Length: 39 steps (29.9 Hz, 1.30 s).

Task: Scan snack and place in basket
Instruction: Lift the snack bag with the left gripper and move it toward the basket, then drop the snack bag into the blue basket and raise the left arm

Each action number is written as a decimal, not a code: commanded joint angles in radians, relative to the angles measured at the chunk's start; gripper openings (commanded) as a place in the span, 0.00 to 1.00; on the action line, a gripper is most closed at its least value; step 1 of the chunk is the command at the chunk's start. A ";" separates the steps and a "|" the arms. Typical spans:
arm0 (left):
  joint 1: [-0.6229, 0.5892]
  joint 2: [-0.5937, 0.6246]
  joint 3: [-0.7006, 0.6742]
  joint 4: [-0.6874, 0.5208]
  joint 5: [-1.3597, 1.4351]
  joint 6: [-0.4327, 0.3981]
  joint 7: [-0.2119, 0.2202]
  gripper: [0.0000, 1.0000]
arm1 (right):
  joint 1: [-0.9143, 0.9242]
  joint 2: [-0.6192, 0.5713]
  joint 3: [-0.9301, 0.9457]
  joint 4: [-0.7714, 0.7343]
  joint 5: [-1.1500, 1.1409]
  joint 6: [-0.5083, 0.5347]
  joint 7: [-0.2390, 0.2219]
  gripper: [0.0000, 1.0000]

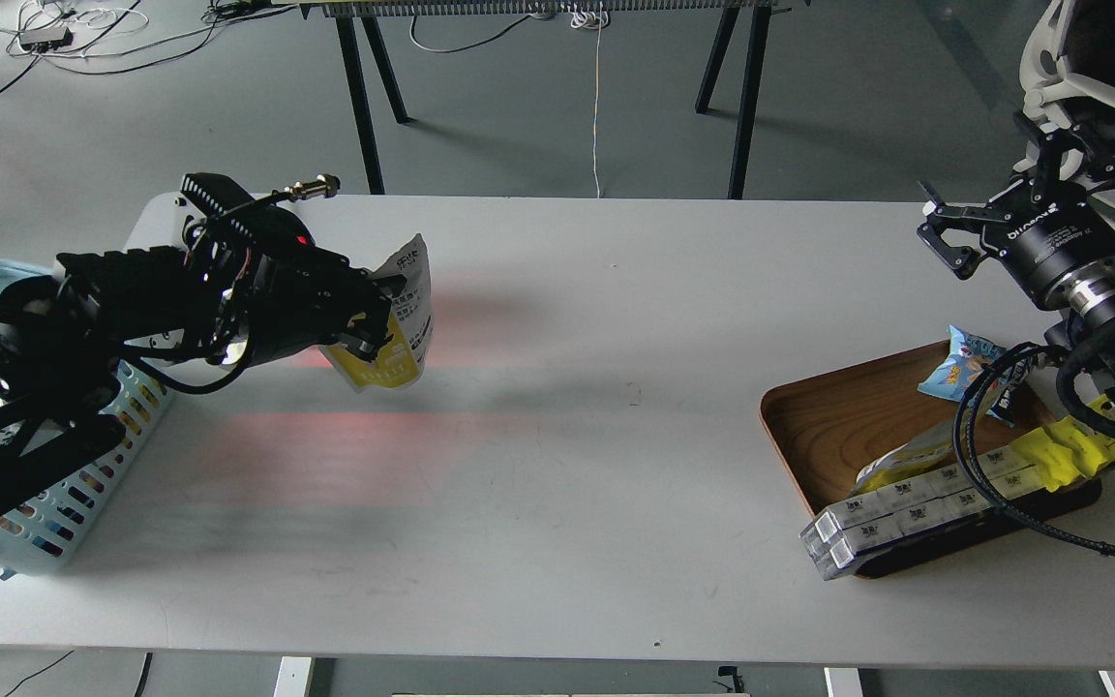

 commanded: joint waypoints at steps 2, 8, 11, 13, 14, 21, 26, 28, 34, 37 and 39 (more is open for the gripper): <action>-0.002 0.103 -0.104 -0.005 -0.077 0.000 -0.019 0.00 | -0.002 0.000 0.000 0.000 0.000 0.000 0.000 0.97; -0.008 0.281 -0.245 -0.004 -0.136 0.000 -0.117 0.00 | -0.002 0.001 -0.002 0.000 0.000 0.000 0.000 0.97; -0.005 0.376 -0.253 0.006 -0.137 0.000 -0.189 0.00 | 0.000 0.001 -0.003 0.000 0.000 0.000 0.000 0.97; 0.000 0.445 -0.248 0.010 -0.153 0.000 -0.220 0.00 | 0.000 0.001 -0.003 0.000 0.000 0.000 0.000 0.97; 0.003 0.473 -0.244 0.013 -0.167 0.000 -0.229 0.00 | 0.000 0.001 -0.003 0.000 0.000 0.000 0.000 0.97; 0.008 0.605 -0.176 0.076 -0.207 0.000 -0.320 0.00 | 0.000 0.006 -0.003 0.000 0.000 0.000 0.000 0.97; 0.006 0.673 -0.026 0.140 -0.207 0.000 -0.380 0.00 | 0.000 0.006 -0.002 -0.002 0.000 0.000 0.000 0.97; 0.008 0.699 0.046 0.159 -0.207 0.000 -0.391 0.00 | 0.000 0.006 -0.002 0.000 0.000 0.000 0.000 0.97; 0.006 0.729 0.190 0.194 -0.210 0.000 -0.398 0.00 | 0.000 0.011 -0.003 -0.002 0.000 0.000 0.000 0.97; 0.006 0.734 0.230 0.210 -0.213 0.004 -0.401 0.00 | 0.000 0.011 -0.005 -0.002 0.000 0.000 0.000 0.97; 0.006 0.734 0.247 0.217 -0.219 0.028 -0.401 0.00 | 0.000 0.011 -0.006 -0.002 0.000 0.001 0.000 0.97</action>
